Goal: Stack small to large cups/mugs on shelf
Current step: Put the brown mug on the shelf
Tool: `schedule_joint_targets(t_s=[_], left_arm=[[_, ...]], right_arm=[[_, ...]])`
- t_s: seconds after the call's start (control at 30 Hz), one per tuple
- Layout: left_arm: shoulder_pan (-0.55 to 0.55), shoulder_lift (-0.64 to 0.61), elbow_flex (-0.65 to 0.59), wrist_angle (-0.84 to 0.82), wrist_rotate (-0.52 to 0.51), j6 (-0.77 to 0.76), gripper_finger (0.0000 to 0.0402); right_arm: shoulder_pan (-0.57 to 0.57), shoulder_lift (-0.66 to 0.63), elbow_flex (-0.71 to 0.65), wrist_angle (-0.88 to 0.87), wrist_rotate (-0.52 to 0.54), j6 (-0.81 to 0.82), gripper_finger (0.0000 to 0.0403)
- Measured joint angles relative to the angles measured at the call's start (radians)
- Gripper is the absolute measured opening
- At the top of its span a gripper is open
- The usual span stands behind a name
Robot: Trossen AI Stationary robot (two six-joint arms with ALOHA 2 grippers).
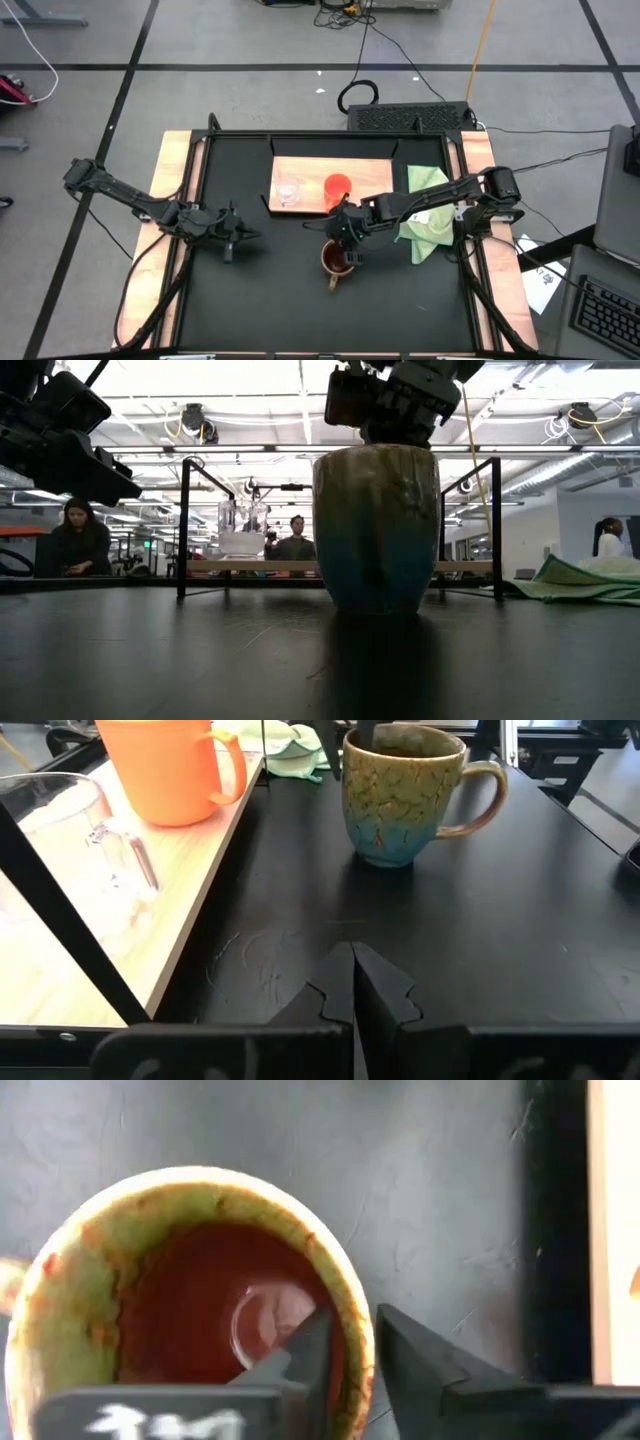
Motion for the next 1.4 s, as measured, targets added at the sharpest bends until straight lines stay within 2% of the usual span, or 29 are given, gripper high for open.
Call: schedule_joint_targets(t_s=[0.17,0.33,0.47,0.63,0.8,0.97,1.1,1.4], left_arm=[[0.000,0.000,0.000,-0.002,0.004,0.000,0.0003],[0.000,0.000,0.000,-0.005,0.005,0.000,0.0003],[0.000,0.000,0.000,-0.010,0.005,-0.001,0.0003],[0.000,0.000,0.000,-0.024,0.006,0.000,0.0003],[0.000,0.000,0.000,-0.027,0.005,0.004,0.0003],[0.000,0.000,0.000,-0.028,0.005,0.008,0.0003],[0.001,0.000,0.000,-0.028,0.005,0.009,0.0003],[0.001,0.000,0.000,-0.020,0.004,0.008,0.0003]], right_arm=[[-0.018,-0.001,0.000,0.004,0.000,-0.003,0.0025],[-0.036,-0.006,0.000,-0.003,0.004,0.001,0.0025],[-0.039,-0.025,0.040,-0.097,0.011,0.000,0.0025],[-0.039,-0.093,0.122,-0.200,0.010,0.000,0.0025],[-0.055,-0.182,0.145,-0.281,0.003,-0.019,0.0025],[-0.112,-0.262,0.146,-0.391,0.015,-0.058,0.0025],[-0.182,-0.298,0.147,-0.414,0.033,-0.113,0.0025],[-0.367,-0.306,0.148,-0.525,0.029,-0.255,0.0026]])
